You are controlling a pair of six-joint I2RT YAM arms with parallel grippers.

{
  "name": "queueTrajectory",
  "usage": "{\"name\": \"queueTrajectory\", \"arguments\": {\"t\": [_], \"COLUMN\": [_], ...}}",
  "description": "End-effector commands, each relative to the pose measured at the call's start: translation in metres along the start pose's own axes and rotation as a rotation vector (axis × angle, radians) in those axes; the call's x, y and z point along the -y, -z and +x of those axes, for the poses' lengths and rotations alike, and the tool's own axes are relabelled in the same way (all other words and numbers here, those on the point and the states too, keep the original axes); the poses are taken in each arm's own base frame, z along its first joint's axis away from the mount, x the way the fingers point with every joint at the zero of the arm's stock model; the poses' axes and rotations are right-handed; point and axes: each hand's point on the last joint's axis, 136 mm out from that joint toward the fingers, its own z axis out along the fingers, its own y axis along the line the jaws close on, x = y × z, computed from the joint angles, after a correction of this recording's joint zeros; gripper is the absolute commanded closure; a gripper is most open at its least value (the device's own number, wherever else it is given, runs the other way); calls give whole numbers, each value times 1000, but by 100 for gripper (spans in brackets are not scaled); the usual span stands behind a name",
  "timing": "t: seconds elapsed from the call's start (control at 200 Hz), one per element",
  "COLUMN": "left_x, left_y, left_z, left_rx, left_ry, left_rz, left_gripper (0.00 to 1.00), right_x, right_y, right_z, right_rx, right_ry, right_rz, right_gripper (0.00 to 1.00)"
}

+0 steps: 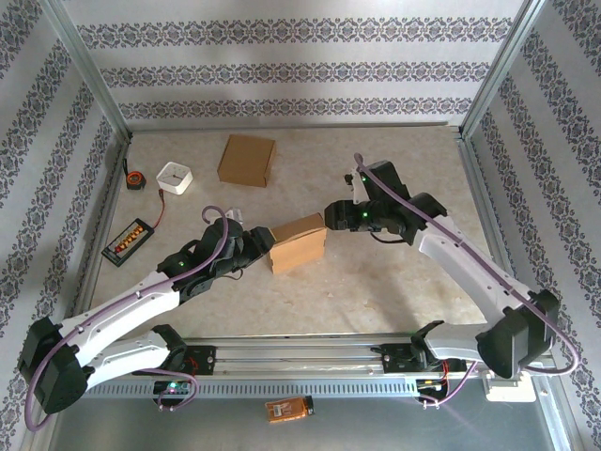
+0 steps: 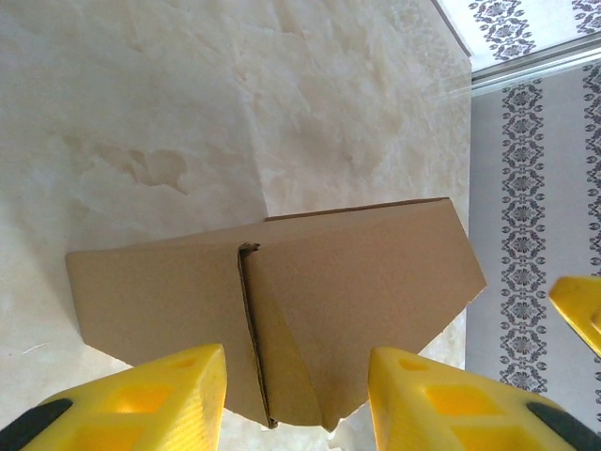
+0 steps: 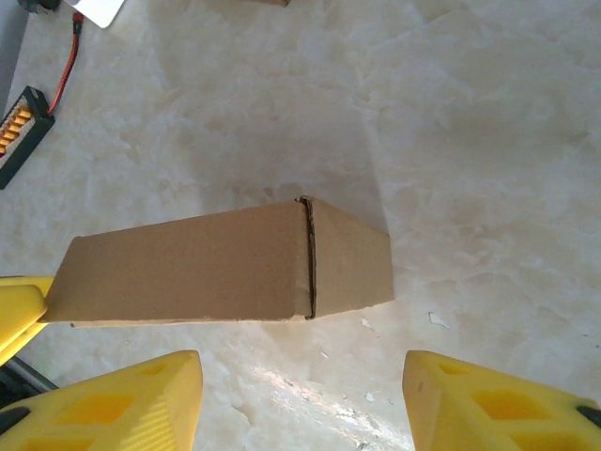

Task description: Fold the paper box

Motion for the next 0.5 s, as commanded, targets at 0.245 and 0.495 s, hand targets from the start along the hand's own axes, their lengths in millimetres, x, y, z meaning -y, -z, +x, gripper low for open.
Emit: {"name": "queueTrajectory", "arguments": {"t": [0.245,0.495], "left_x": [-18,-85], "left_y": [-6,-14], "left_z": [18,58], "left_rx": [-62,-141], "left_ry": [43,75], "left_rz": [-37,-193], "left_gripper": [58,81], "right_x": [6,42], "right_y": [-41,-64], "right_z": [14,60], "right_rx": [-93,-182], "right_ry": [-25,-29], "right_rz": [-29,64], "right_gripper": [52,62]}}
